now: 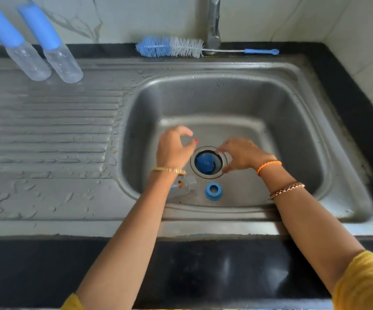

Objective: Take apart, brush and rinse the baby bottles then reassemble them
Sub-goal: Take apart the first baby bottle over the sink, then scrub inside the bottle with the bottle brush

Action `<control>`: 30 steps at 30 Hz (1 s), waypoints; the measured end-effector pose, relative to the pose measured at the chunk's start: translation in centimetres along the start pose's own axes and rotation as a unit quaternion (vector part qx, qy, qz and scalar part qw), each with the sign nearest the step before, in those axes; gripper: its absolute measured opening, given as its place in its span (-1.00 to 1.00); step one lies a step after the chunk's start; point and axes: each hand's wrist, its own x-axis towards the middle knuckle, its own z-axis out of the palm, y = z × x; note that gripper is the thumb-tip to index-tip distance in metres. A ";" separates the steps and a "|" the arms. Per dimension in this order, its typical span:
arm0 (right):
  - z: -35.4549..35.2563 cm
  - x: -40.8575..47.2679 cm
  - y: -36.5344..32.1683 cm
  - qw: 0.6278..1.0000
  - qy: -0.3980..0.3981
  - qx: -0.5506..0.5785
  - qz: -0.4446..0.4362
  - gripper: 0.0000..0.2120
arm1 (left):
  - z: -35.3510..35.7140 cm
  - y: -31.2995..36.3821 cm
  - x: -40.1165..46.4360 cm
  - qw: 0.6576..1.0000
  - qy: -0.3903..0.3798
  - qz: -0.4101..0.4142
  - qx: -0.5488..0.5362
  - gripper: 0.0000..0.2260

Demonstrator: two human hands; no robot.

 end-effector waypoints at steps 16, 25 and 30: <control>-0.7 -5.4 -4.1 0.979 0.000 0.198 0.046 -0.52 | -1.1 -0.3 -2.5 0.993 -0.119 0.006 0.019 -0.83; -3.8 -4.8 -2.3 0.985 -0.022 0.169 0.011 -0.38 | -1.0 -0.2 -2.5 0.991 -0.123 0.027 0.044 -0.79; -5.9 -1.3 2.7 0.986 0.100 0.130 0.027 -0.27 | 0.0 -0.7 -2.3 0.967 -0.167 0.043 0.188 -0.68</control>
